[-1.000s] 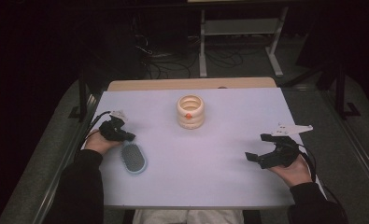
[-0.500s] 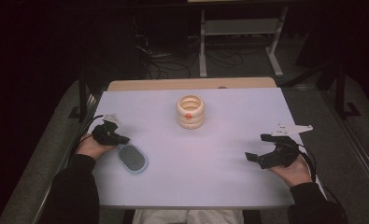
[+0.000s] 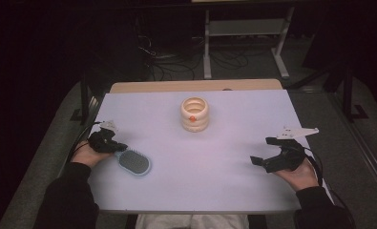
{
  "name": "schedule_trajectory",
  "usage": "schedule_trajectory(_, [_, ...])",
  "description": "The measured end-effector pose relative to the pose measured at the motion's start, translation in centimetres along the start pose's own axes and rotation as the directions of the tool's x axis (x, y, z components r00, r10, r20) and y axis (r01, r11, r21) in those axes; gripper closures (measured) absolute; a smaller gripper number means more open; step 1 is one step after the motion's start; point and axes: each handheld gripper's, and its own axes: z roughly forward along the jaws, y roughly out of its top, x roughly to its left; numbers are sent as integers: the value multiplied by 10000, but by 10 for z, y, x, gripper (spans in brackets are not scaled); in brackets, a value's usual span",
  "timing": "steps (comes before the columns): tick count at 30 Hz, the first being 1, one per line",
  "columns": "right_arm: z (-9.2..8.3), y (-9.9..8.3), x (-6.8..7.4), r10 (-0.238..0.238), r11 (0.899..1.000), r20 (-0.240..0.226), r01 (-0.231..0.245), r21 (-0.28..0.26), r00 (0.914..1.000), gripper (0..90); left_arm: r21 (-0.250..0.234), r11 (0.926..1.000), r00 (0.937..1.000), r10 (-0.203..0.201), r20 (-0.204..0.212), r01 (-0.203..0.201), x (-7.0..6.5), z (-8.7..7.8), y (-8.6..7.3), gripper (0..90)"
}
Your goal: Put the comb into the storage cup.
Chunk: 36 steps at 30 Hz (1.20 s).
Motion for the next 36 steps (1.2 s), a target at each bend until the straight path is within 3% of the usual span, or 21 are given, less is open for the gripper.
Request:
schedule_trajectory(17, [0, 0, 0, 32, 10000, 6, -32, -2, 10000, 0, -165, 9997, 9998, -158, 139, 161, -10, -14, -24, 900])
schedule_trajectory(36, [0, 0, 1, 53, 10000, -4, -53, 18, 10000, 0, -7, 9999, 9998, -107, 174, 107, -20, -21, -36, 900])
